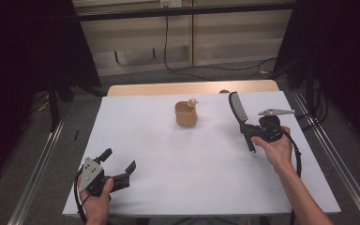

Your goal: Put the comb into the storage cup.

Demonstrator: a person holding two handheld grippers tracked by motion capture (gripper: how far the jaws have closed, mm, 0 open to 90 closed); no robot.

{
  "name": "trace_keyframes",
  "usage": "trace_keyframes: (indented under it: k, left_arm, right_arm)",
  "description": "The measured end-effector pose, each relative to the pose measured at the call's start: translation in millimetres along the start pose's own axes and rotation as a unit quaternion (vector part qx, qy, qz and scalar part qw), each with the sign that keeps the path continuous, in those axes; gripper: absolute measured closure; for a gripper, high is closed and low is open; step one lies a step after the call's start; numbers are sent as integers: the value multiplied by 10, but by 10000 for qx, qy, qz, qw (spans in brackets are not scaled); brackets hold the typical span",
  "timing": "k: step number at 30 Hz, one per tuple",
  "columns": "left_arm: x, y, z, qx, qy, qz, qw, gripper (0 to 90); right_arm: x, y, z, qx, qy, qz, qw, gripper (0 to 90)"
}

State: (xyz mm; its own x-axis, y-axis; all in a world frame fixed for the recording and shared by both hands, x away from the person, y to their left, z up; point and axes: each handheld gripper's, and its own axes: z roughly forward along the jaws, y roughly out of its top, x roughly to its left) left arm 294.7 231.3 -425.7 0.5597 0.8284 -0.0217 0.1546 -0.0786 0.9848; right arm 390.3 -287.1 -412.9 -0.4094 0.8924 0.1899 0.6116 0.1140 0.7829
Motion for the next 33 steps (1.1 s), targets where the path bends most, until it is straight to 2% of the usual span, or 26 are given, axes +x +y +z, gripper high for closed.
trace_keyframes:
  k: [3, 10, 17, 24, 33]
  left_arm:
    - [0, 1, 0, -18, 5, -17, 10000, 43]
    - [5, 5, -9, -15, 13, 3, 10000, 43]
    - [7, 6, -9, -20, 18, 10, 10000, 43]
    - [6, 6, -4, -19, -10, 11, 10000, 43]
    - [6, 8, -2, -28, -14, 17, 10000, 43]
  right_arm:
    - [6, -1, -16, -127, 59, -48, 9999, 730]
    - [32, 20, -71, -638, 127, -197, 9977, 730]
    - [46, 22, -100, -1001, 188, -125, 9947, 730]
    - [112, 60, -136, -1519, 343, -294, 9874, 730]
    - [165, 95, -169, -1883, 531, -490, 9795, 730]
